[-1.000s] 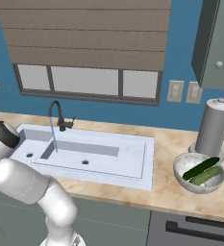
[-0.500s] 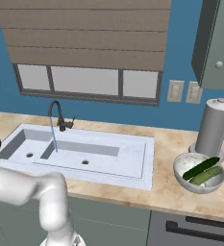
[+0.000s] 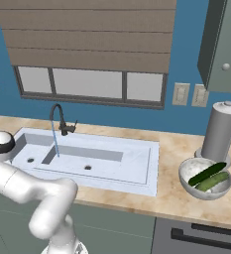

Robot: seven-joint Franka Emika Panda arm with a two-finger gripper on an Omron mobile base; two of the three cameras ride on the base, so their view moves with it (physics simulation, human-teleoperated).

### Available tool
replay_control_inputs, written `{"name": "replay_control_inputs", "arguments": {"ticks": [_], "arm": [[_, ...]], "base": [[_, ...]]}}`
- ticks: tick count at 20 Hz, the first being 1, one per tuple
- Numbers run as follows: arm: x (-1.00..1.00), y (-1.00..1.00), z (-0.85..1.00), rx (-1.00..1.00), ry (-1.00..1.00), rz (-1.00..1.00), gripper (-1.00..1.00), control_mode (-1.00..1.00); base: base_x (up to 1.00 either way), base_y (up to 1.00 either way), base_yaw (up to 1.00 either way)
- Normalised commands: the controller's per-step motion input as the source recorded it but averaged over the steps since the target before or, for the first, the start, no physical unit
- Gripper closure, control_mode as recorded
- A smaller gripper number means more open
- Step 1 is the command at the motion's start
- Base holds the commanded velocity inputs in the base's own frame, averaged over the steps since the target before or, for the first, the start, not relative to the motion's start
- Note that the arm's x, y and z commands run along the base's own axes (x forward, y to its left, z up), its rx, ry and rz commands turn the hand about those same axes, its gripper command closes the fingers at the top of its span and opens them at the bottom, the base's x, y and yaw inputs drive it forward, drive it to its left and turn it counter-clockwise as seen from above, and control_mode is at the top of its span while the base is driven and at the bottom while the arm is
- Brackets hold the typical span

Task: Pick the cucumbers from the sink and place them in one bowl. Place the sweet potato in the other bowl. Then turn off the sink faucet.

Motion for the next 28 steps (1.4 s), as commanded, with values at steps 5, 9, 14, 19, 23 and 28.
{"name": "replay_control_inputs", "arguments": {"ticks": [5, 9, 14, 19, 23, 28], "arm": [[0.54, 1.0, -0.17, -0.11, 0.07, -0.25, -1.0, -1.0], [-0.16, 0.45, 0.49, -0.03, 0.19, -0.38, -1.0, -1.0], [-0.57, 0.21, 1.0, 0.0, 0.11, -0.43, -1.0, -1.0], [-0.44, 0.08, 0.72, -0.03, 0.03, -0.39, -1.0, -1.0], [-0.07, -0.26, 0.79, -0.02, 0.0, -0.36, -1.0, -1.0], [0.0, -0.9, 0.84, 0.0, 0.0, -0.44, -1.0, -1.0]], "base": [[0.0, 0.0, 0.0], [0.0, 0.0, 0.0], [0.0, 0.0, 0.0], [0.0, 0.0, 0.0], [0.0, 0.0, 0.0], [0.0, 0.0, 0.0]]}}
